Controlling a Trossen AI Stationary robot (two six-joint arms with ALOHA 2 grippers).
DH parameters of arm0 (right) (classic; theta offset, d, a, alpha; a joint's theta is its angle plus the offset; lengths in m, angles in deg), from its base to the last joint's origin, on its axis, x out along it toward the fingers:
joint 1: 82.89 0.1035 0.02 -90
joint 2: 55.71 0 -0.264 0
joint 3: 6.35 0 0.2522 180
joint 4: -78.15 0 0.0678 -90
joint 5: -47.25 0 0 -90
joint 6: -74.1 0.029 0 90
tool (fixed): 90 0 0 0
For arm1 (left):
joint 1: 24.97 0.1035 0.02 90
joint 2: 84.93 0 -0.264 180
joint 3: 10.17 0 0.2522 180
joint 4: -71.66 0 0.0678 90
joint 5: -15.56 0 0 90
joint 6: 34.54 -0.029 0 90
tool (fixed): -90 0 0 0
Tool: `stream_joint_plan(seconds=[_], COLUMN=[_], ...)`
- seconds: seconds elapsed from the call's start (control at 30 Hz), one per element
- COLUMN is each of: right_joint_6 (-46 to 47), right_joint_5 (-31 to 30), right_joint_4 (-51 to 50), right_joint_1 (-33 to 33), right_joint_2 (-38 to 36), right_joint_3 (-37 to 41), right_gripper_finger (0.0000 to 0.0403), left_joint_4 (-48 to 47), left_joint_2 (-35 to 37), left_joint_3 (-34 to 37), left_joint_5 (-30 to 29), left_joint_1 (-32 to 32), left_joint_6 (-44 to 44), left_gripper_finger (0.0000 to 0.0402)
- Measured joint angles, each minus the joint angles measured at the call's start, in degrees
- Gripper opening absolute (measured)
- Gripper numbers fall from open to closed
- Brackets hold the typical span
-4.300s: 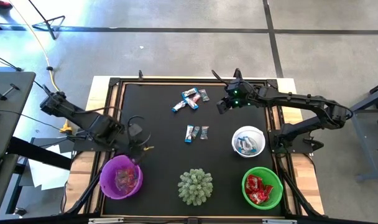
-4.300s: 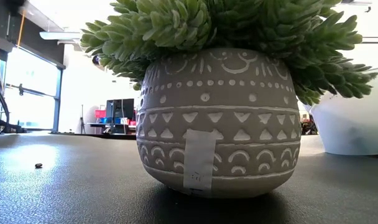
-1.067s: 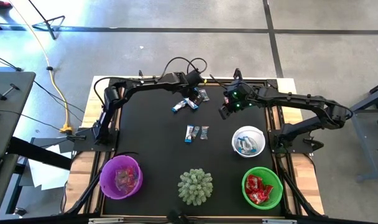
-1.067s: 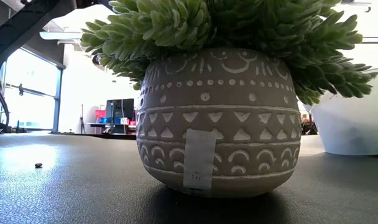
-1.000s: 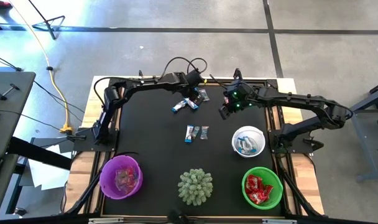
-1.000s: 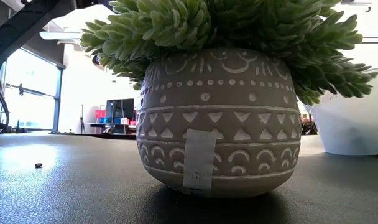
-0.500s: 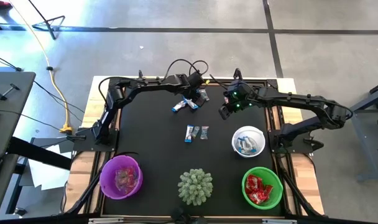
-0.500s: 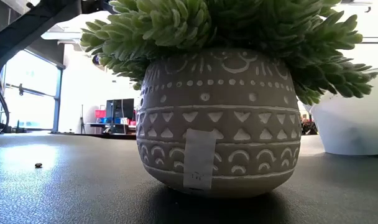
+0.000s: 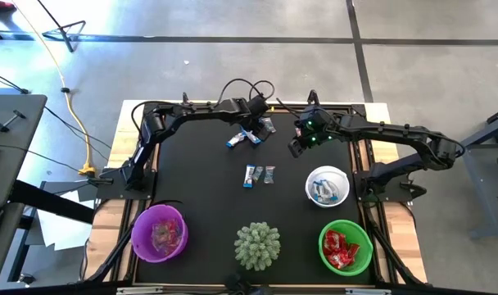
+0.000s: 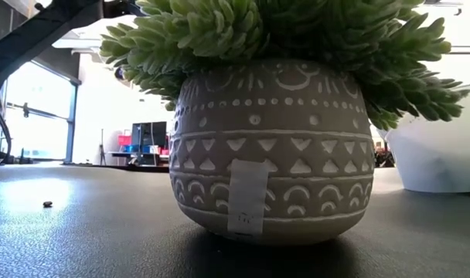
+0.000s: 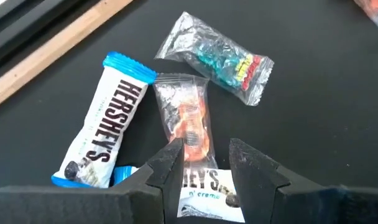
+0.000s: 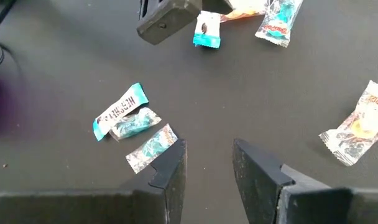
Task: Sort candy
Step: Put the transparent candy wrapper into the purple bucket
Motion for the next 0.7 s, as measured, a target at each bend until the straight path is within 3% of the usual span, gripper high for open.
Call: stream_joint_plan(seconds=[0.7], right_joint_6=[0.24], right_joint_5=[-0.02], right_joint_4=[0.00], right_joint_1=[0.00], right_joint_2=[0.00], right_joint_3=[0.00], right_gripper_finger=[0.0124], left_joint_4=[1.50], left_joint_2=[0.00], left_joint_3=[0.00], left_joint_5=[2.61], left_joint_1=[0.07], left_joint_6=[0.52], left_gripper_finger=[0.0117])
